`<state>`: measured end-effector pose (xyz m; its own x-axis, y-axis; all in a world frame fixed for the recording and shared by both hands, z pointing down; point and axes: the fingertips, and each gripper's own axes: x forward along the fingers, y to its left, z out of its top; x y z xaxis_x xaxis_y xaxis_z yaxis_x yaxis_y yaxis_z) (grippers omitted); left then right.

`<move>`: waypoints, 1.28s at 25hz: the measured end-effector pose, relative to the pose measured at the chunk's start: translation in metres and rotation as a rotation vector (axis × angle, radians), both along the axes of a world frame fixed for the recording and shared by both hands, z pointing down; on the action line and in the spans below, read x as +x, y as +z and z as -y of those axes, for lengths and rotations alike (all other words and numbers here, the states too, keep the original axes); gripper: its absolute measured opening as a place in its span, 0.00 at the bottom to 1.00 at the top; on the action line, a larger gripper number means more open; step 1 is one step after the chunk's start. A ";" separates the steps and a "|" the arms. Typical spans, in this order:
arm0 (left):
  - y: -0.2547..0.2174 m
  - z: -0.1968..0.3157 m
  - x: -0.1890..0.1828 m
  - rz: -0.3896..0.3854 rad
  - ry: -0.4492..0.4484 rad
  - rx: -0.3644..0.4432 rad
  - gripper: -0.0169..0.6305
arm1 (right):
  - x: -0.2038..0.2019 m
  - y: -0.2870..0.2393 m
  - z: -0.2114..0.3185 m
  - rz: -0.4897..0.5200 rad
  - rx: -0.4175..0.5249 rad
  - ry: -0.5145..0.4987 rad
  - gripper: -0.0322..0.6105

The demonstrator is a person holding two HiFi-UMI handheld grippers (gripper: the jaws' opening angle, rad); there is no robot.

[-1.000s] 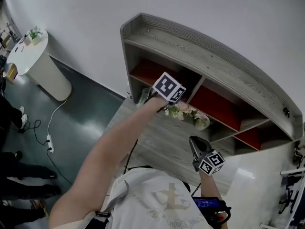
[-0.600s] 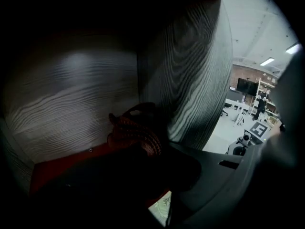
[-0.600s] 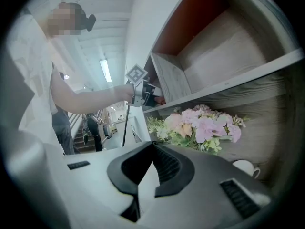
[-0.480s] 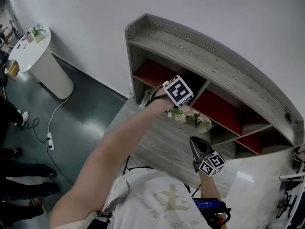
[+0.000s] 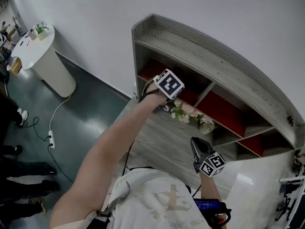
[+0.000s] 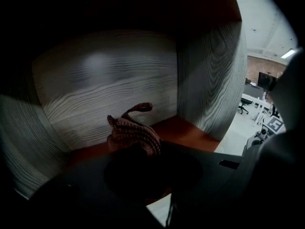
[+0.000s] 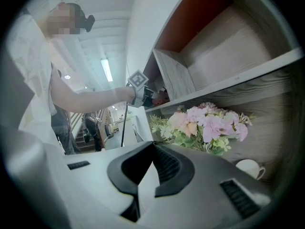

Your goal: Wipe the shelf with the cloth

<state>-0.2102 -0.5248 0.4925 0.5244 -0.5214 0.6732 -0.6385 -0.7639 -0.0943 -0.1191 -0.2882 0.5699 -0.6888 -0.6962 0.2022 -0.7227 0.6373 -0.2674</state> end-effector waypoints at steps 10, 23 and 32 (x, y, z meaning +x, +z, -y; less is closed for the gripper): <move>-0.001 0.033 -0.055 0.008 -0.133 0.014 0.16 | -0.005 0.000 0.001 -0.009 -0.006 -0.009 0.06; -0.001 0.042 -0.108 -0.009 -0.327 -0.007 0.16 | -0.004 0.000 -0.005 0.007 -0.011 -0.011 0.06; -0.006 0.001 -0.136 -0.111 -0.386 0.024 0.15 | -0.001 0.000 -0.023 0.020 -0.004 -0.016 0.06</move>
